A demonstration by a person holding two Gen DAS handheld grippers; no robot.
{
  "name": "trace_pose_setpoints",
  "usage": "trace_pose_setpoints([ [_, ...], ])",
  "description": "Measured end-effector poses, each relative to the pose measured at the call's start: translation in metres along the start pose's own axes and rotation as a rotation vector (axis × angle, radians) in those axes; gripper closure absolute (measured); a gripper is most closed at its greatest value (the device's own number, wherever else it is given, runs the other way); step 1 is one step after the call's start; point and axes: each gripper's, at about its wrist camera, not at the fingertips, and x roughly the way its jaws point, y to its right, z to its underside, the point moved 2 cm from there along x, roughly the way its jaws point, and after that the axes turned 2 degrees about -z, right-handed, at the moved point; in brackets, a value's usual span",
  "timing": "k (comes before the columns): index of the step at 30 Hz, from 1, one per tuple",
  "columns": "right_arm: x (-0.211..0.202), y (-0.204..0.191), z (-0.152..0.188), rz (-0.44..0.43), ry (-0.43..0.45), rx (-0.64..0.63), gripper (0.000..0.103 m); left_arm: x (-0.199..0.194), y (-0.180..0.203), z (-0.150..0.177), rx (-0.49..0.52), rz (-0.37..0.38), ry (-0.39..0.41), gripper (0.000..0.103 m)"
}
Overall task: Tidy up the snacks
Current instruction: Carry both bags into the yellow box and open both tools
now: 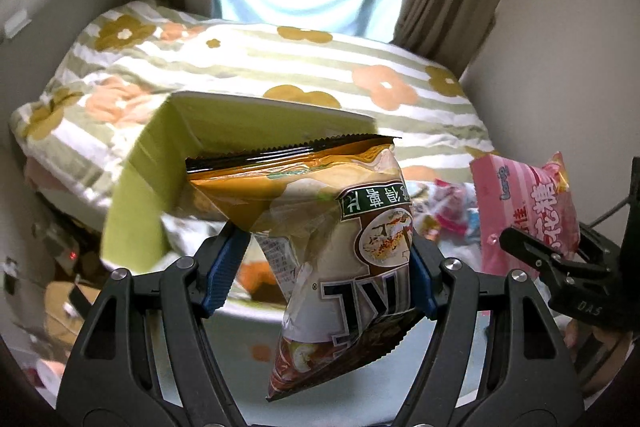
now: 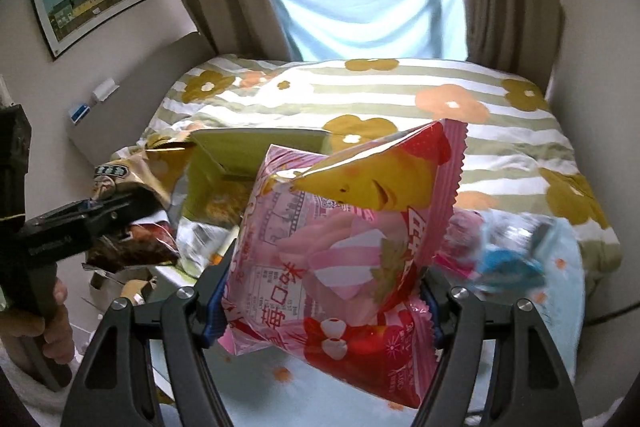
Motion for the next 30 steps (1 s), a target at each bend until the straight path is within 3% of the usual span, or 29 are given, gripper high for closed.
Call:
trace_pose_setpoints([
  [8, 0.065, -0.043, -0.022, -0.021, -0.071, 0.045, 0.033, 0.048, -0.061, -0.032, 0.032, -0.015, -0.089, 0.034],
  [11, 0.081, -0.048, -0.022, -0.017, -0.099, 0.069, 0.033, 0.070, -0.075, -0.038, 0.048, 0.000, -0.130, 0.027],
  [15, 0.101, -0.050, -0.021, -0.003, -0.138, 0.091, 0.033, 0.099, -0.088, -0.039, 0.076, 0.000, -0.167, 0.005],
  [17, 0.113, -0.052, -0.020, 0.005, -0.161, 0.097, 0.033, 0.107, -0.091, -0.038, 0.096, -0.020, -0.176, 0.004],
  [22, 0.127, -0.052, -0.021, 0.014, -0.190, 0.101, 0.033, 0.112, -0.096, -0.027, 0.128, -0.053, -0.178, 0.004],
  [30, 0.131, -0.056, -0.023, -0.018, -0.203, 0.091, 0.032, 0.089, -0.114, -0.010, 0.042, -0.057, -0.169, 0.004],
])
